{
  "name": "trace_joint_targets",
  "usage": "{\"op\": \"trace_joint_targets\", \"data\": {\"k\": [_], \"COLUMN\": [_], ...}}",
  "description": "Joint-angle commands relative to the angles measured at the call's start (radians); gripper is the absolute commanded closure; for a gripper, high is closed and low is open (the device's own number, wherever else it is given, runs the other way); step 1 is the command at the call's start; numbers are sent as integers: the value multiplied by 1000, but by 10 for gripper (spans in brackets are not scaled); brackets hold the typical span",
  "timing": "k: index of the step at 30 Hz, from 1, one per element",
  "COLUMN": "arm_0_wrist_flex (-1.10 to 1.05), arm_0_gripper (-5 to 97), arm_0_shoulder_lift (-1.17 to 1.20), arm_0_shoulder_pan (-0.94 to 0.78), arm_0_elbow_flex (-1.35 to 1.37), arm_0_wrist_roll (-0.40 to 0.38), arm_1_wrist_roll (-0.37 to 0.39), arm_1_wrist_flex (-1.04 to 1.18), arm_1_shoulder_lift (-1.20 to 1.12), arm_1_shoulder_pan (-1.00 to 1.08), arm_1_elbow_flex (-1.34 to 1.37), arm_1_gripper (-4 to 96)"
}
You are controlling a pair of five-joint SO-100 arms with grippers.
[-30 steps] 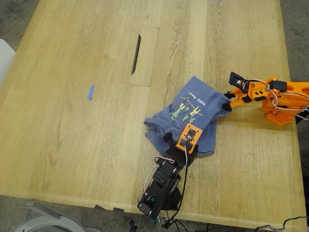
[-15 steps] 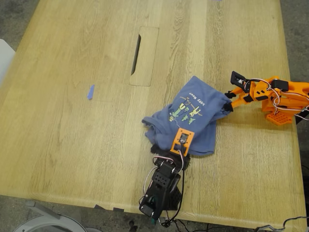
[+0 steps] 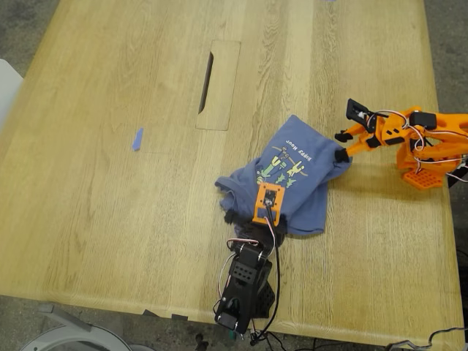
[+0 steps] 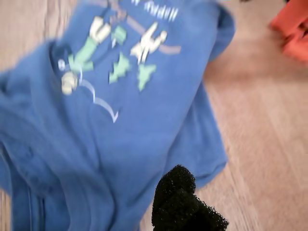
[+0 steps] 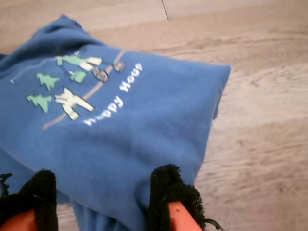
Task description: Fold a T-shirt
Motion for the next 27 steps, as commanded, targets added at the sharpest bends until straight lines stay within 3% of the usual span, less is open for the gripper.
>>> {"op": "trace_joint_targets", "data": {"k": [1, 6, 7, 8, 15, 21, 27], "arm_0_wrist_flex": [-164, -405, -443, -482, -609, -609, -617], "arm_0_gripper": [266, 486, 532, 581, 828, 870, 867], "arm_0_shoulder_lift": [-29, -126, -153, -172, -201, -267, -569], "arm_0_shoulder_pan": [-8, -54, -66, -78, -170, -252, -296], "arm_0_elbow_flex": [-81, -40, -32, -21, 109, 149, 9], "arm_0_wrist_roll": [9, 29, 32, 35, 29, 55, 69], "arm_1_wrist_roll": [-2, -11, -11, -11, -14, -6, 3], "arm_1_wrist_flex": [-34, -265, -311, -348, -560, -666, -727], "arm_1_shoulder_lift": [-89, -387, -456, -522, -867, -1008, -1045], "arm_1_shoulder_pan": [-8, -52, -64, -78, -130, -172, -187], "arm_1_elbow_flex": [-137, -278, -311, -345, -505, -514, -440], "arm_1_gripper": [606, 699, 763, 908, 913, 913, 913]}}
